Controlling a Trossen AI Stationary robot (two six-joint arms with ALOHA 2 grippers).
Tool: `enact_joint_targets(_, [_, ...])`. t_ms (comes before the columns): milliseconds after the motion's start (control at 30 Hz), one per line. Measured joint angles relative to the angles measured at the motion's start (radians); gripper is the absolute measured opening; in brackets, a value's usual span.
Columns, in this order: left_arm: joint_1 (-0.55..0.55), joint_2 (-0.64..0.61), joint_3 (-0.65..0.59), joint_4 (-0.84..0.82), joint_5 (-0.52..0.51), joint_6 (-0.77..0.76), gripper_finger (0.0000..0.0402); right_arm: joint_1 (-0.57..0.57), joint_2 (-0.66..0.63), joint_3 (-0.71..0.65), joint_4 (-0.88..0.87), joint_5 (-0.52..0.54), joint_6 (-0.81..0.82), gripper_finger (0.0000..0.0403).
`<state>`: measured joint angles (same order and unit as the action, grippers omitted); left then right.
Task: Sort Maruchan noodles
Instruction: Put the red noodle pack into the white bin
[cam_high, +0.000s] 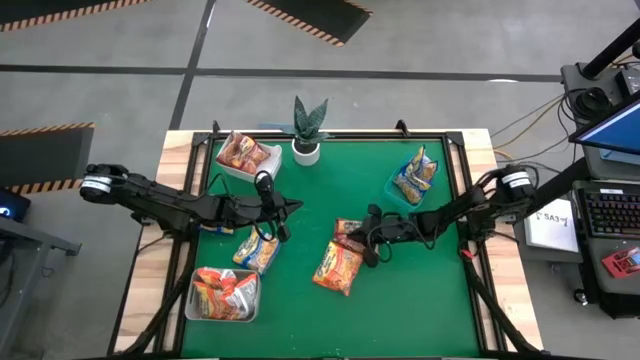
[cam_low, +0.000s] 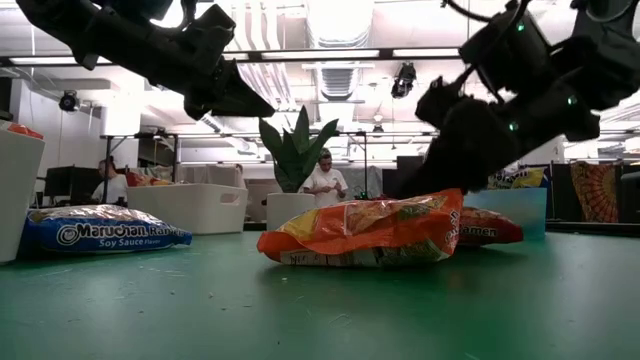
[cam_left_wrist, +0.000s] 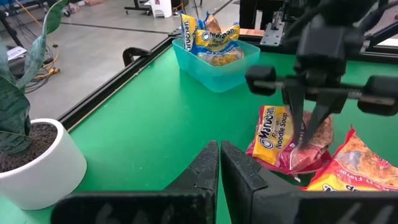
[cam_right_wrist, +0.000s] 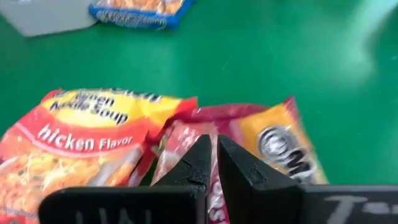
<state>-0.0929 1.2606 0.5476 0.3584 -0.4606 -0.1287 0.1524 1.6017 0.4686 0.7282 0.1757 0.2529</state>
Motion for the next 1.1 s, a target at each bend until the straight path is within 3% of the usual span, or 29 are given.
enact_joint_targets(167, [0.000,0.000,0.000,0.001,0.000,0.000,0.0000,-0.005,0.067,0.002,0.025,-0.043,0.058,0.0019])
enact_joint_targets(300, [0.000,0.000,0.000,0.001,0.003,-0.013,0.0000,-0.008,0.028,0.001,-0.008,-0.053,0.055,0.0019])
enact_joint_targets(533, [-0.011,0.003,0.000,0.076,0.085,-0.017,0.0000,-0.009,-0.223,0.001,-0.254,-0.053,0.070,0.0019])
enact_joint_targets(800, [-0.026,0.120,0.000,0.273,0.086,0.012,0.0000,-0.009,-0.522,0.000,-0.597,-0.058,0.285,0.0019])
enact_joint_targets(1100, [-0.026,0.361,0.163,0.288,0.142,0.092,0.0000,-0.009,-0.634,0.001,-0.791,-0.109,0.541,0.0020])
